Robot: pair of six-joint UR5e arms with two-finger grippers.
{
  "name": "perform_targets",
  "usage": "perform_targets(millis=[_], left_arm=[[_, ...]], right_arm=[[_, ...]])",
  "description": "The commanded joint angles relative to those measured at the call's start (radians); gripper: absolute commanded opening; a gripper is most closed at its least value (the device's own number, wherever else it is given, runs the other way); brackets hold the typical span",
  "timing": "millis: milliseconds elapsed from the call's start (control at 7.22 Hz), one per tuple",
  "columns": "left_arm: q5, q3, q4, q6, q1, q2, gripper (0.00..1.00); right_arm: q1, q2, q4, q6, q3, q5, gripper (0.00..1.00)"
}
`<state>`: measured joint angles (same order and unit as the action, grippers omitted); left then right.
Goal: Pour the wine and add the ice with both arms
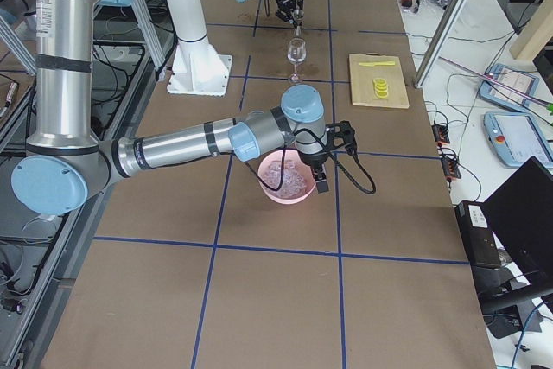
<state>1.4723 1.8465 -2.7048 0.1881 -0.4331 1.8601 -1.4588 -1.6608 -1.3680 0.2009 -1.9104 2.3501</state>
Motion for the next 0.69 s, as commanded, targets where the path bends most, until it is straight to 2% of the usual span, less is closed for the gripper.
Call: perform_targets(millis=[0, 277, 554], left_arm=[[0.107, 0.000, 0.120, -0.060, -0.054, 0.045, 0.00], [0.153, 0.013, 0.201, -0.076, -0.081, 0.050, 0.00], [0.166, 0.084, 0.374, -0.131, -0.090, 0.083, 0.00]], right_arm=[[0.000, 0.001, 0.000, 0.000, 0.007, 0.000, 1.00], [0.000, 0.001, 0.000, 0.000, 0.007, 0.000, 1.00], [0.000, 0.001, 0.000, 0.000, 0.007, 0.000, 1.00]])
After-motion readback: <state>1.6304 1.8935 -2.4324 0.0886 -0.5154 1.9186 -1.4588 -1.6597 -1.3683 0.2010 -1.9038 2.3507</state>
